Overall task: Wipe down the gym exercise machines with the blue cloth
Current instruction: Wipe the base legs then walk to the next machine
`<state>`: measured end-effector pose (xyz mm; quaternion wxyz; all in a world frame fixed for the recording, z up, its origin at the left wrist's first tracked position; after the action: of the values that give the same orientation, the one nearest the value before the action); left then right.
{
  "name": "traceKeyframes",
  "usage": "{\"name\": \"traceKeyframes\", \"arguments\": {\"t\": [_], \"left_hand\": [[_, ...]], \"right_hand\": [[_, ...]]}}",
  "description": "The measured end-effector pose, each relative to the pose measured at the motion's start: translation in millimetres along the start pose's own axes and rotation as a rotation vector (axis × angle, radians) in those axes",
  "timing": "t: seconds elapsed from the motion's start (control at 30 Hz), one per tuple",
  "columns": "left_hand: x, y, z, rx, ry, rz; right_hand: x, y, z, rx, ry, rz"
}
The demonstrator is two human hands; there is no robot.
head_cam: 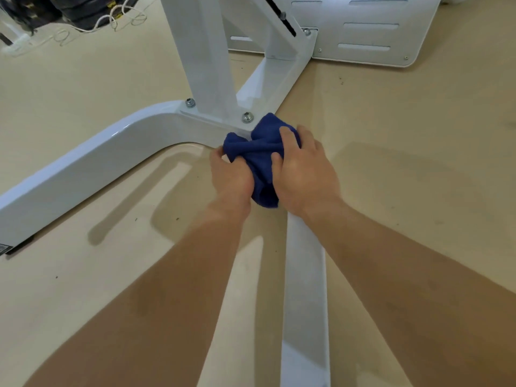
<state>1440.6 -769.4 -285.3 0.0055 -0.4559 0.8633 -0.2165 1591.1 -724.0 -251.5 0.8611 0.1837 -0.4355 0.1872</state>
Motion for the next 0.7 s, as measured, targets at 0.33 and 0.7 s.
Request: {"name": "traceKeyframes", "arguments": {"t": [0.33, 0.7], "left_hand": [[-16.5, 17.5, -14.7, 0.012, -0.037, 0.074], [5.0, 89.7, -31.7, -0.010, 0.281, -0.201]], "right_hand": [[-4.2, 2.7, 2.0, 0.018, -0.148, 0.051], [-5.8, 1.8, 0.5, 0.019, -0.116, 0.044]]}}
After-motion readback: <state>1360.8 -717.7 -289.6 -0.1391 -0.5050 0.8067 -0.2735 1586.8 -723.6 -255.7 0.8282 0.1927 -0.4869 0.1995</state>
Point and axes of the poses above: each hand's wrist, its own y-axis towards the middle knuckle, its own x-axis out of the back of the hand, z = x × y, the point moved 7 cm from there along y, towards the middle knuckle, and after that the axes turned 8 degrees about x, right-handed, at the moved point
